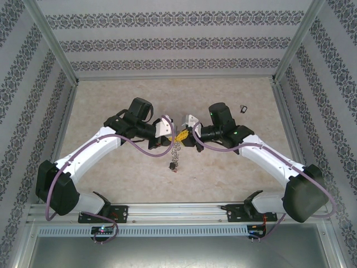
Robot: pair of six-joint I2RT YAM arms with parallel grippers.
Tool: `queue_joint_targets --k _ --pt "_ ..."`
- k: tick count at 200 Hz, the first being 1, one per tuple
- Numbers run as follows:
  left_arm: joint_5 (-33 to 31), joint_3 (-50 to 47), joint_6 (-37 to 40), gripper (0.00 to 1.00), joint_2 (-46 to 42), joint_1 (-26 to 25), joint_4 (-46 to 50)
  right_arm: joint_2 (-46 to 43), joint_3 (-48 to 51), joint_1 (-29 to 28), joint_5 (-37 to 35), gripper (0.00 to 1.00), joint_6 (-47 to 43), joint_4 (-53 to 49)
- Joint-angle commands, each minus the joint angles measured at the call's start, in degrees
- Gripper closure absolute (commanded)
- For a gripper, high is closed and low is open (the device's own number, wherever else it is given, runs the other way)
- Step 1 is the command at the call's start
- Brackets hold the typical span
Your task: Put the keys on the keyring
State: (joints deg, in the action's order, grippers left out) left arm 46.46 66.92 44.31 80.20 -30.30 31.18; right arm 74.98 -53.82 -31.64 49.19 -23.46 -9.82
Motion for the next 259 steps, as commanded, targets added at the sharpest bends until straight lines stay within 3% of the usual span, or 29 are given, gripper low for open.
queue_joint_targets --k 1,38,53,86,135,201,208,221,237,259 --pt "3.29 2.08 -0.7 1.0 -0.05 0.34 -1.63 0.96 -0.39 -0.71 2.7 1.0 0.04 -0.38" --pt "3.68 0.0 -2.73 1.0 -1.88 1.76 -3.62 -1.03 0.83 -0.96 1.25 1.0 0.29 2.75" --pt "4.06 -1.37 -3.66 0.91 -2.65 1.95 -4.83 -2.05 0.95 -1.22 -0.29 1.0 1.46 4.78" --pt "4.56 -3.7 -5.57 0.84 -3.47 2.24 -6.71 -4.27 0.93 -1.67 -2.44 1.0 6.41 11.77" --pt "3.92 -5.44 -7.4 0.86 -4.19 2.95 -9.8 -5.67 -0.03 -1.67 -3.41 1.0 12.41 17.78" --pt "7.11 -9.39 -15.92 0.86 -6.75 2.98 -20.64 -7.74 9.18 -4.11 -18.92 1.0 26.65 41.59" --pt "6.78 -9.87 -17.26 0.87 -7.08 3.05 -22.08 -7.74 9.47 -4.3 -19.22 1.0 26.8 41.89" --pt "6.52 -10.07 -18.15 1.0 -7.34 3.02 -22.61 -7.79 9.53 -4.48 -18.08 1.0 25.93 41.46" --pt "6.02 -8.61 -16.73 1.0 -7.17 3.32 -19.41 -8.59 9.24 -4.1 -13.97 1.0 21.38 37.09" --pt "3.23 -6.44 -11.76 1.0 -7.34 3.46 -12.54 -10.14 7.52 -1.19 -5.15 1.0 12.66 23.68"
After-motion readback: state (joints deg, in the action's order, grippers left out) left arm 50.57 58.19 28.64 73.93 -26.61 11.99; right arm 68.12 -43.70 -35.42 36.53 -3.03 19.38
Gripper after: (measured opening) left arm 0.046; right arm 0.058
